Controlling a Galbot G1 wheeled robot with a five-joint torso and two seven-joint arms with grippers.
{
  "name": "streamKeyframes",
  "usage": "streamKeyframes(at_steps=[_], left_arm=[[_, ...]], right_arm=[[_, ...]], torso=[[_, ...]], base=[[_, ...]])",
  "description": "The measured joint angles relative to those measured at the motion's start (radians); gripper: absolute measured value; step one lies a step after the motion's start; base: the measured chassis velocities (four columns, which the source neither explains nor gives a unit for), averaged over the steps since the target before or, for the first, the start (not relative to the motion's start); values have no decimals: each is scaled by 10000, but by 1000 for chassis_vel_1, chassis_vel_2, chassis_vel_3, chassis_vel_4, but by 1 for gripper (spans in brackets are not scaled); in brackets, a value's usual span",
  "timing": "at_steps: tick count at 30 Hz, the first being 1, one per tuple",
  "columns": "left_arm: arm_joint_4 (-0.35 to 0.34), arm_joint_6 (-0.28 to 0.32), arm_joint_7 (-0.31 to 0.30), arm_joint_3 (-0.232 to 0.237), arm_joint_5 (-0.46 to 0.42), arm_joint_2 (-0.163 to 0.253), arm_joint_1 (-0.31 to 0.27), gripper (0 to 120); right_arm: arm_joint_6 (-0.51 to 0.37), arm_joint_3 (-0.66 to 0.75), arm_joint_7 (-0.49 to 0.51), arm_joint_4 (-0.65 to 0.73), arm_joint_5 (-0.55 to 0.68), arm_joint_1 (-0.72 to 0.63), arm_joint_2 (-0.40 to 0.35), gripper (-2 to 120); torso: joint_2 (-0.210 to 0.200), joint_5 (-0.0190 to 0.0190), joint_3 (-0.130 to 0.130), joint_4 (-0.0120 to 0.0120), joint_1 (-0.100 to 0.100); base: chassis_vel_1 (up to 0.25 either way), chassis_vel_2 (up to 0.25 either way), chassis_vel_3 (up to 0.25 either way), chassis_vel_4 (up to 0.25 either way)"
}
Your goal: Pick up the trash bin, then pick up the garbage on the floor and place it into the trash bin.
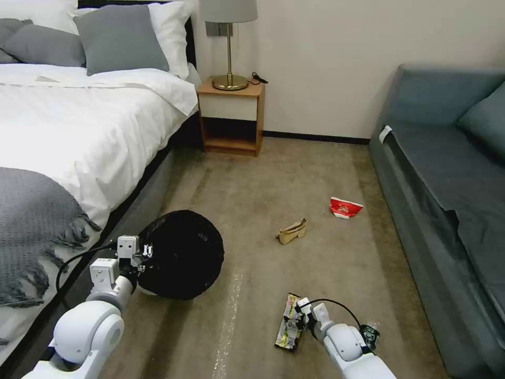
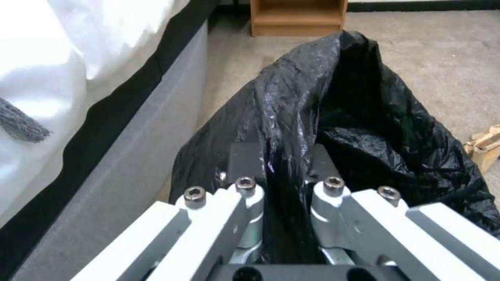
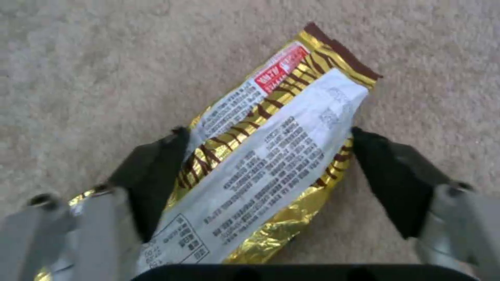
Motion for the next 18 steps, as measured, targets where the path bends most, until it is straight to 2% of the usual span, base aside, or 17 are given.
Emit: streamKeyframes(at_steps=[2, 3, 4, 6, 7, 8, 10, 12, 13, 16, 17, 18], left_arm=[[8, -13, 11, -28, -7, 11, 0, 7], [8, -13, 11, -28, -7, 11, 0, 7], [18, -25, 15, -35, -9, 16, 0, 7], [20, -26, 16, -36, -10, 17, 0, 7], [40, -34, 19, -42, -12, 21, -4, 7], [50, -36, 23, -42, -13, 21, -12, 7], [53, -37, 23, -42, -14, 22, -14, 7], [78, -41, 27, -43, -16, 19, -35, 7], [78, -41, 27, -43, -16, 19, -35, 7], [80, -48, 32, -43, -17, 14, -38, 7], [80, -48, 32, -43, -17, 14, -38, 7], [81, -53, 35, -44, -17, 12, -37, 7]], right_arm=[[54, -6, -72, -133, -28, 65, 42, 66], [54, -6, -72, -133, -28, 65, 42, 66], [84, -6, -106, -197, -69, 93, 63, 61], [88, -6, -112, -205, -76, 96, 66, 61], [119, -11, -168, -271, -131, 119, 92, 51], [143, -15, -202, -291, -178, 125, 97, 46], [147, -16, -208, -294, -191, 127, 97, 44], [154, -16, -218, -308, -269, 147, 93, 31], [154, -16, -218, -308, -269, 147, 93, 31], [153, -18, -237, -302, -288, 161, 68, 16], [153, -18, -237, -302, -288, 161, 68, 16], [150, 8, -230, -288, -301, 166, 42, 10]], torso=[[1, -1, -1, 0, 0], [1, -1, -1, 0, 0], [2, 0, -1, 0, 0], [2, 0, -2, 1, 0], [3, 1, -2, 2, 0], [3, 1, -2, 2, -1], [3, 2, -2, 3, -1], [3, 4, -2, 6, 0], [3, 4, -2, 6, 0], [1, 13, 0, 7, 0], [1, 13, 0, 7, 0], [1, -2, 0, 6, 0]], base=[[0, 0, 0, 0], [0, 0, 0, 0], [0, 0, 0, 0], [0, 0, 0, 0], [0, 0, 0, 0], [0, 0, 0, 0], [0, 0, 0, 0], [0, 0, 0, 0], [0, 0, 0, 0], [0, 0, 0, 0], [0, 0, 0, 0], [0, 0, 0, 0]])
